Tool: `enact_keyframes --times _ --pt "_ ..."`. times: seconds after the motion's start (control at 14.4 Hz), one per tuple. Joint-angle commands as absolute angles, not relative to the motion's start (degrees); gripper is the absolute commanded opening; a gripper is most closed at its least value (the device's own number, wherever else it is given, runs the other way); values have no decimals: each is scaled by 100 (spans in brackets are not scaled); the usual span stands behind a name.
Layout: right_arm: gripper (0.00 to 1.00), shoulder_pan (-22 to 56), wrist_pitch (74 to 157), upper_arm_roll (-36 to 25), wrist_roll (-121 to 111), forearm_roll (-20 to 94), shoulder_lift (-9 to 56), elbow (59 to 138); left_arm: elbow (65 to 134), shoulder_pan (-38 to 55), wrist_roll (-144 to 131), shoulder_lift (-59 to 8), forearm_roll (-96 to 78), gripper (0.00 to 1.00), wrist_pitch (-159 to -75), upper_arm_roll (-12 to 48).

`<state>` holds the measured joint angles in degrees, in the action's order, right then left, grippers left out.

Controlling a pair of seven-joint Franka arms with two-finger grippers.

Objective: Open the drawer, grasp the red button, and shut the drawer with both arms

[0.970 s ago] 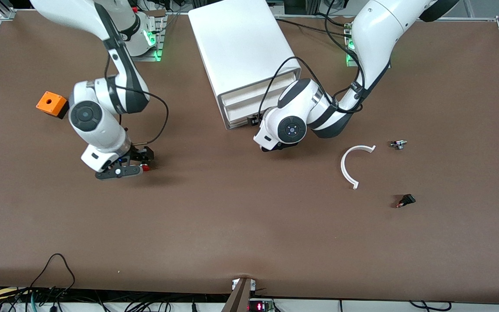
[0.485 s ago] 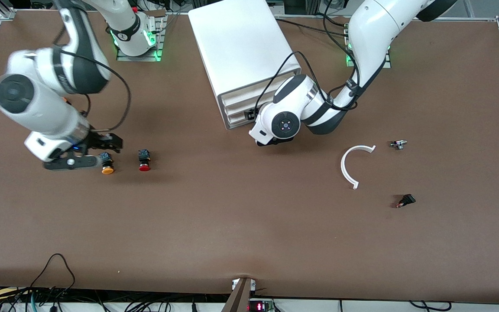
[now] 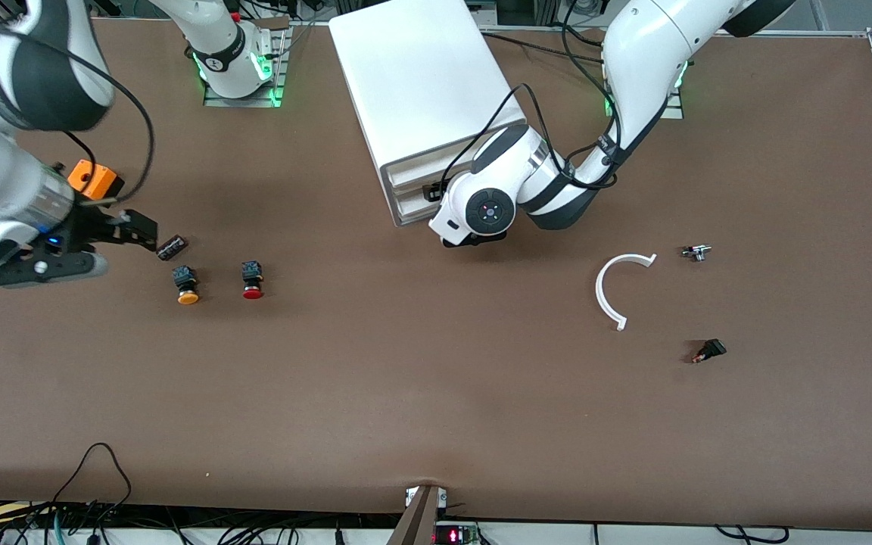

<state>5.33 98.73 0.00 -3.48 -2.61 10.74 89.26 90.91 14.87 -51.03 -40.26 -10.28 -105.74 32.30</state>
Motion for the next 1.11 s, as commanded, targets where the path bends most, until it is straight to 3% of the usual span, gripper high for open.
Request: enact_keyframes --times 0.0,0.35,0.69,1.04 --pt "100 291 9492 -140 -788 -237 1186 8420 9141 1389 -5115 -3780 -1204 100 -10433 3243" --pt "100 -289 9501 -149 -2335 -229 1195 8411 8790 845 -5045 -3534 -1038 100 -10144 3164" --pt "100 -272 9475 -140 -2479 -237 1143 8420 7728 580 -5010 -3516 613 100 -9046 3217" --pt "100 -264 9237 -264 -2452 -307 590 8674 7409 231 -3546 -3252 1477 100 -8815 3208"
